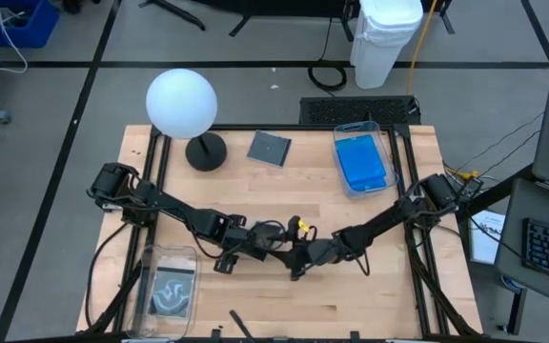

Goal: Pick & place jewel cases by type
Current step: Put the bottom black CD case into the bottom transparent bin

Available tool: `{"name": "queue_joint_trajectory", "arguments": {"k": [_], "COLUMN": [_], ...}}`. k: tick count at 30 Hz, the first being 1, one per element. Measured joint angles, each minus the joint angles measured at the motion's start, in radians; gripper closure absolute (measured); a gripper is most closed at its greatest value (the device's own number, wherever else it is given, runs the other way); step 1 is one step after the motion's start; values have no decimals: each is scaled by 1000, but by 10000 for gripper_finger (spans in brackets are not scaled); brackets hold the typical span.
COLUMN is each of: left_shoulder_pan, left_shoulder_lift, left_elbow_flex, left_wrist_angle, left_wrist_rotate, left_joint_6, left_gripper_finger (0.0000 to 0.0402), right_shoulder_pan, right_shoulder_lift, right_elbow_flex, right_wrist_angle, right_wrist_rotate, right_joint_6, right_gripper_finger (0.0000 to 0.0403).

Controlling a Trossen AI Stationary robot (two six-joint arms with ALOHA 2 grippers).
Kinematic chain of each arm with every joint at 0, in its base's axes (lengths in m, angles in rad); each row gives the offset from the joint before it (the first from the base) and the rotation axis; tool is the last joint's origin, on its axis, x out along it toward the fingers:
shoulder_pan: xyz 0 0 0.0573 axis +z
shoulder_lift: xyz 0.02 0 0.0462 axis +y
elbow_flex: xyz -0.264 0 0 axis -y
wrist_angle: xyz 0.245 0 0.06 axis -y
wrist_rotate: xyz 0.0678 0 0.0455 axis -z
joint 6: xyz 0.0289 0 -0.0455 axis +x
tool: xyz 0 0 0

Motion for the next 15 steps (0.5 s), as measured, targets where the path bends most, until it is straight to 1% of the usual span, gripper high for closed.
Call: {"name": "queue_joint_trajectory", "arguments": {"k": [3, 8, 11, 15], "left_shoulder_pan": [4, 3, 7, 8], "left_shoulder_lift": [3, 3, 3, 3], "left_elbow_flex": [2, 0, 0, -1], "left_wrist_angle": [39, 70, 70, 70], "left_wrist_rotate": [-7, -8, -7, -4], "left_joint_6": [4, 9, 9, 9], "left_gripper_finger": [165, 165, 165, 165], "right_shoulder_pan": [-18, -57, -74, -90], "right_shoulder_lift": [0, 0, -1, 0], "right_elbow_flex": [1, 3, 3, 2], "right_wrist_angle": [50, 58, 56, 80], "right_wrist_rotate": [-5, -108, -144, -173], "right_joint_6": [-4, 53, 80, 76], "right_gripper_finger": [211, 211, 211, 211]}}
